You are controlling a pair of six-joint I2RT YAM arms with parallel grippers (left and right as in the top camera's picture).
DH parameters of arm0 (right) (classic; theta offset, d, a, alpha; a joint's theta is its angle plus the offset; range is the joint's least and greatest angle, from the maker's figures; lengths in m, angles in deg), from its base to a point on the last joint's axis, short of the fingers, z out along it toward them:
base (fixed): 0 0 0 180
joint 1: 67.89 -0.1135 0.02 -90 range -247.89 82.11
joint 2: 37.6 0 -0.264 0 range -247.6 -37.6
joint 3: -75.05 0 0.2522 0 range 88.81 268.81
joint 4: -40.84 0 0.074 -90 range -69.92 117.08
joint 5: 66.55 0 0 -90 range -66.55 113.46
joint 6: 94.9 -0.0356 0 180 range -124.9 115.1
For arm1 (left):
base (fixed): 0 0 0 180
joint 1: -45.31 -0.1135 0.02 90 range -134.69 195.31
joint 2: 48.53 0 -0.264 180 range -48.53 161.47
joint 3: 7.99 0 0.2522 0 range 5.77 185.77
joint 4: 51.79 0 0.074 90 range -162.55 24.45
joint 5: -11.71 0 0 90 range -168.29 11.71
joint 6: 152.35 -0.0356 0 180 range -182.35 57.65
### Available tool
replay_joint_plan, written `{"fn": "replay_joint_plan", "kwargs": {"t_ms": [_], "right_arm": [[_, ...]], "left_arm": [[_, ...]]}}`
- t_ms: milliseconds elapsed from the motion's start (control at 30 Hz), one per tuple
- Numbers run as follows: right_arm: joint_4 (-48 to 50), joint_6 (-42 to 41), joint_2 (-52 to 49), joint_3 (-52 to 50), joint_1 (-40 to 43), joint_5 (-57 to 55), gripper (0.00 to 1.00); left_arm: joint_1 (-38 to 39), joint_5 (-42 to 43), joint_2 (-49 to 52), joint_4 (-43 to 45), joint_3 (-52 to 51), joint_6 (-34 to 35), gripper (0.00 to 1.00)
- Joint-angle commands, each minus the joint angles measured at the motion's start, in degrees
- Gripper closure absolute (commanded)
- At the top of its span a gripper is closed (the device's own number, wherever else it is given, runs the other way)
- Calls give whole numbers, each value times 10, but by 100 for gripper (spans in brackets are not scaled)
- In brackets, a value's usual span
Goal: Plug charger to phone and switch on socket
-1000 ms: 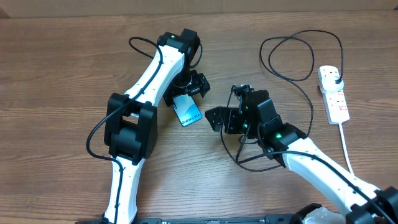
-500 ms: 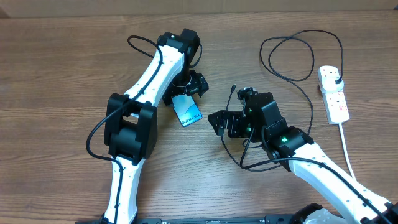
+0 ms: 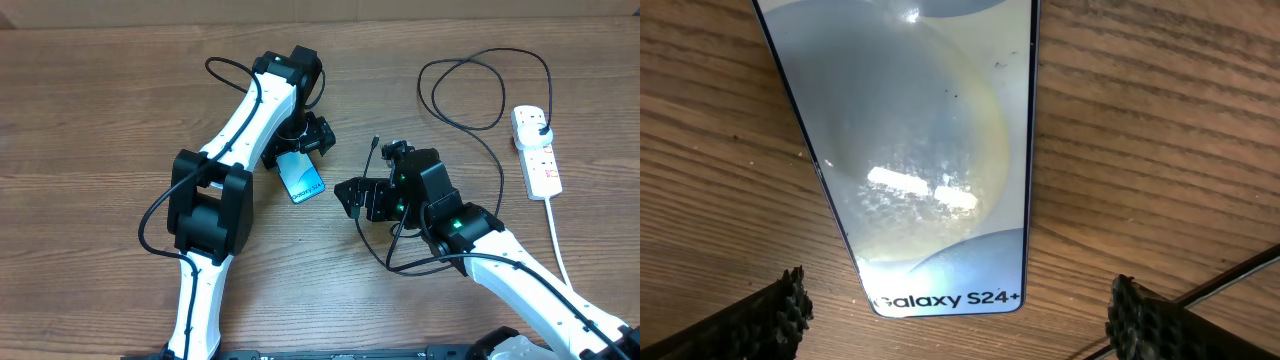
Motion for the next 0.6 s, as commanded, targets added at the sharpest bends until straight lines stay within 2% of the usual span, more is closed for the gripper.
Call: {"fn": "replay_joint_plan", "kwargs": {"t_ms": [0,333,567], "right_arm": [[1,4,10,9,2,2,0],[1,4,10,9,2,2,0],[-5,5,10,9,2,2,0]], "left_arm": [[0,-10,-23,2,13,5,0],[0,-13,-23,4,13,5,0],[-1,-45,-23,23,12,-10,0]]}}
